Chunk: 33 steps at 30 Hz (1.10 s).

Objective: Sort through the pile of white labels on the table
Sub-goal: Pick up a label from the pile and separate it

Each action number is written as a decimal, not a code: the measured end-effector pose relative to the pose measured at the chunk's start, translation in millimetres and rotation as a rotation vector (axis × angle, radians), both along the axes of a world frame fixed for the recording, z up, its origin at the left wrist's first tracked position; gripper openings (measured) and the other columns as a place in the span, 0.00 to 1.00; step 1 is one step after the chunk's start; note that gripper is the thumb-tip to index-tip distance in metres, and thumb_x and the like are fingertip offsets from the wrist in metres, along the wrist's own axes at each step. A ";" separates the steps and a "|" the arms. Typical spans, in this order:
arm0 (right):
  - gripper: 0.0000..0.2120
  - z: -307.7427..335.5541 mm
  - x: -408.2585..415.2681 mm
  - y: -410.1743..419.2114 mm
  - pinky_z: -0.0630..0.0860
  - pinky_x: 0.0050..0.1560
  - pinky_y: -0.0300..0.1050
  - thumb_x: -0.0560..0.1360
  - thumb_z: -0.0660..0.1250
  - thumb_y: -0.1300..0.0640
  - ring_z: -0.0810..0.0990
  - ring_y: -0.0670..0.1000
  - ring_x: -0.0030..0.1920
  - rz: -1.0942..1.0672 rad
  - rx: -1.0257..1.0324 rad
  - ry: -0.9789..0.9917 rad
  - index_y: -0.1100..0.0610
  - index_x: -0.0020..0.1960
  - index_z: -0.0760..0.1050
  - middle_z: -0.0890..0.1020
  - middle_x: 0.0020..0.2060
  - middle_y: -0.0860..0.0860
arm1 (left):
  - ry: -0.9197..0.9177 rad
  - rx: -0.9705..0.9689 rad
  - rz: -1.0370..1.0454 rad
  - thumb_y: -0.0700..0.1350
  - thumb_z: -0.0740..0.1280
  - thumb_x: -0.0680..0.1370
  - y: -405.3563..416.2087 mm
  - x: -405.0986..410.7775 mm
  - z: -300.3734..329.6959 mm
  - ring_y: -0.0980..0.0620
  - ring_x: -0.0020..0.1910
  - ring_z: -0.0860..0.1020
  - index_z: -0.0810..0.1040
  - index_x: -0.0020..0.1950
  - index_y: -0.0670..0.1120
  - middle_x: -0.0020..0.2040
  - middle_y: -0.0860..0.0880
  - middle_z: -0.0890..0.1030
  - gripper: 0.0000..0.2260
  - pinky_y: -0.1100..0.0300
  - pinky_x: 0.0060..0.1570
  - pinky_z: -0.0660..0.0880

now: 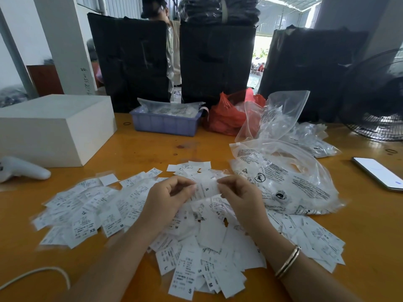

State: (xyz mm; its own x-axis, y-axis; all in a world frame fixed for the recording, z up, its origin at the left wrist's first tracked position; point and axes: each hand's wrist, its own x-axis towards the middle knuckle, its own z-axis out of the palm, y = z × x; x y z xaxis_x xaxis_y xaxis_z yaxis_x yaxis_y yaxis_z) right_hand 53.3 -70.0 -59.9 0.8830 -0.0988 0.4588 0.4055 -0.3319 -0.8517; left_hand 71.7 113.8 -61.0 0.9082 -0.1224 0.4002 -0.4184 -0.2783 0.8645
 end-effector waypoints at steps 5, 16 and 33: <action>0.15 -4.1 -1.6 15.6 0.72 0.37 0.29 0.73 0.70 0.64 0.78 0.37 0.35 0.095 -0.051 0.024 0.43 0.41 0.79 0.81 0.32 0.37 | -0.012 0.033 -0.036 0.44 0.71 0.74 -2.7 -1.5 -1.9 0.65 0.42 0.80 0.80 0.42 0.57 0.40 0.64 0.82 0.07 0.76 0.40 0.72; 0.19 -3.4 -7.9 20.1 0.72 0.43 0.31 0.75 0.68 0.61 0.77 0.39 0.41 0.143 -0.276 -0.056 0.37 0.48 0.67 0.79 0.36 0.38 | 0.022 0.071 -0.032 0.48 0.71 0.73 0.1 -1.5 0.2 0.66 0.44 0.79 0.81 0.45 0.56 0.43 0.64 0.82 0.04 0.75 0.41 0.73; 0.15 26.8 86.7 -126.4 0.75 0.43 0.45 0.76 0.65 0.47 0.79 0.54 0.46 -0.501 -0.860 0.560 0.59 0.47 0.83 0.83 0.45 0.54 | -0.112 0.572 0.704 0.45 0.71 0.73 31.8 12.6 -0.3 0.45 0.58 0.72 0.77 0.59 0.50 0.57 0.48 0.77 0.15 0.49 0.53 0.66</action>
State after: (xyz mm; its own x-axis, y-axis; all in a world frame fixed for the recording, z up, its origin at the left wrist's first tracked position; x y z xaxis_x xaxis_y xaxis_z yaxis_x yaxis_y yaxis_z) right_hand 140.0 -196.4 -33.1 0.9348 -0.3410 0.0991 -0.3020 -0.9102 -0.2833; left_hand 84.3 145.6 -61.2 0.8079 0.2382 0.5390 -0.0630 -0.8745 0.4809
